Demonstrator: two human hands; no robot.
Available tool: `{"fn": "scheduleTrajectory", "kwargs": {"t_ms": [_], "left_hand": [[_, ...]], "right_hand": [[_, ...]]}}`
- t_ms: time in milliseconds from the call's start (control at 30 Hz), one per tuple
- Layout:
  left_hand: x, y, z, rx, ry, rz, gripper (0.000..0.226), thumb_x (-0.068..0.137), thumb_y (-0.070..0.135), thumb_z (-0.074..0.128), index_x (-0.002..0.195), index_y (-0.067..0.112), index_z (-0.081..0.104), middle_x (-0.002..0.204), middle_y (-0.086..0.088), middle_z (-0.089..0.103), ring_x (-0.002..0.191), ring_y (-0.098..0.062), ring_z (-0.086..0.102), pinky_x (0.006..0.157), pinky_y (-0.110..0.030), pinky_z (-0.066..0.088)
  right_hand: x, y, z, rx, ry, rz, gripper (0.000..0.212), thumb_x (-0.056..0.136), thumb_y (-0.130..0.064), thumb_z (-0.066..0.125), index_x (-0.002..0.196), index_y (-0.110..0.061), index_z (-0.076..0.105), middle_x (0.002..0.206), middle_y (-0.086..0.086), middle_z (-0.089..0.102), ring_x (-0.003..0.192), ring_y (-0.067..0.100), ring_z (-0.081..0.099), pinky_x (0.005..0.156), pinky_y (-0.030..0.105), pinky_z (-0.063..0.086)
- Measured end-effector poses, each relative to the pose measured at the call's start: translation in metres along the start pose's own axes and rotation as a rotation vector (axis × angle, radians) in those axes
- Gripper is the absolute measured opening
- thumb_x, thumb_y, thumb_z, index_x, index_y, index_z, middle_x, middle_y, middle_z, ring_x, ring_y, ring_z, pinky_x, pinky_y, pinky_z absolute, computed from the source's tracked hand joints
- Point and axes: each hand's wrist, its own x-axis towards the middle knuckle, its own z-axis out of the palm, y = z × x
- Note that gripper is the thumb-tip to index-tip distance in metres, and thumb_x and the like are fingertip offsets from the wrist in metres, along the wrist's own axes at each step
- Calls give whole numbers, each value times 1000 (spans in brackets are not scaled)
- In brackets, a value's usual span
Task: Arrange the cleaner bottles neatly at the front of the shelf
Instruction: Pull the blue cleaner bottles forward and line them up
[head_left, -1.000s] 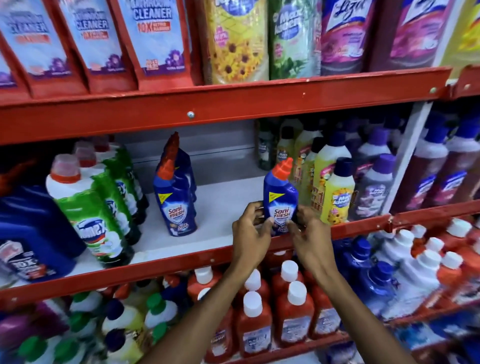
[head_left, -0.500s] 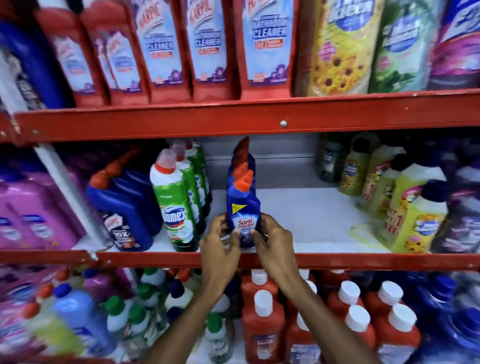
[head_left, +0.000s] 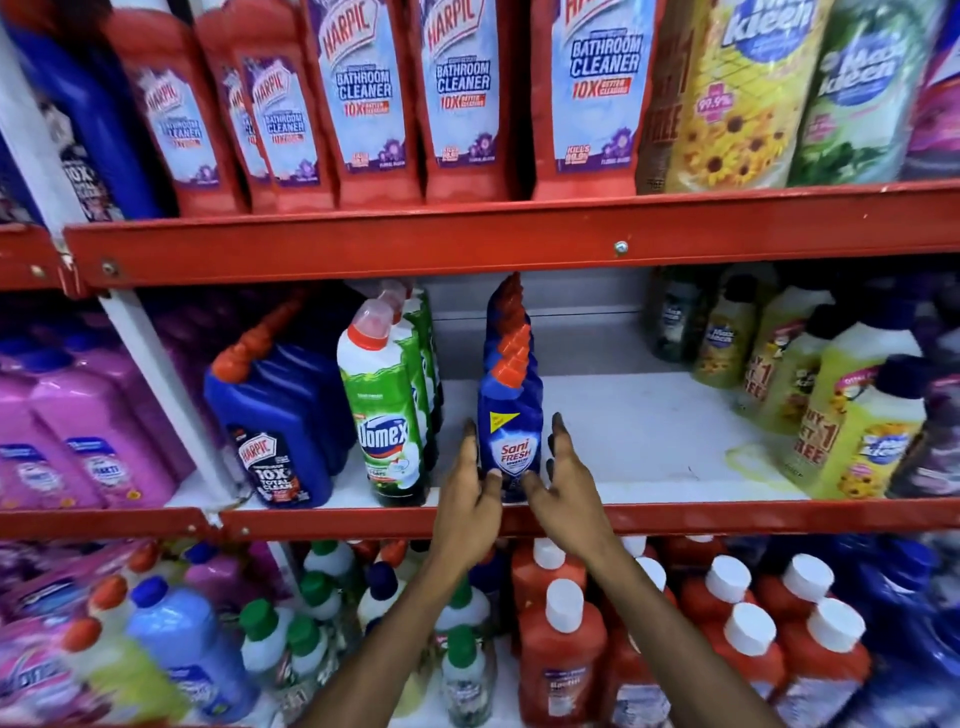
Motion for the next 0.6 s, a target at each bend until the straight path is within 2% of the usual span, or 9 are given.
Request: {"fn": "scheduleTrajectory", "kwargs": {"t_ms": [67,100,133,167,300,467,533,600], "left_hand": [[3,-1,0,14,-56,-20,65,100,4,42,158,18,17,159,-4,40,138,-9,43,114,-14,35],[4,-2,0,22,-70,-23,65,100,1,40,158,17,15,159,-5,40,136,-7,42,106,-2,32],[3,-3,-1,25,-84,-20,65,101,-1,39,158,16,14,158,-5,40,134,-6,42,100,4,31],[3,-3,-1,18,-98,-12,65,101,-1,39,158,15,13,156,-6,42,132,-6,43,99,3,32],[5,-6,2,6,-124,13,67,101,0,39,159,18,9,153,-7,47,131,-13,50,106,-18,39],[5,-3,0,27,-158,19,71,101,1,40,159,16,3,154,-8,46,132,-13,48,108,-21,37],[2,1,-3,16,-160,21,72,101,1,40,159,17,2,157,-7,42,133,-10,45,113,-25,37],[-6,3,-11,0,-110,37,68,101,5,41,159,19,7,163,-2,32,139,-3,35,116,-23,33]], "right_hand": [[1,-3,-1,-11,-43,-34,73,90,1,52,153,-7,17,130,0,54,115,13,55,80,-5,34],[1,-3,-1,-13,-48,-57,70,89,3,51,152,-9,21,125,-4,54,109,10,55,77,-7,34],[1,-1,0,-15,-50,-77,67,89,5,50,150,-11,26,124,-5,55,107,8,55,77,-8,34],[1,1,0,-19,-48,-90,65,88,5,50,148,-11,30,124,-4,56,105,8,56,78,-7,35],[4,9,3,-36,-20,-88,57,90,4,48,144,-9,35,126,6,61,104,15,60,76,-5,39],[4,14,6,-19,10,-76,56,91,3,49,144,-9,36,128,8,62,110,23,63,75,-4,40],[2,13,9,17,59,-35,61,91,3,50,148,-8,32,136,10,58,120,25,60,78,-6,38],[-5,8,14,58,193,1,65,91,0,52,151,-7,28,149,12,47,133,25,50,88,-6,33]]}}
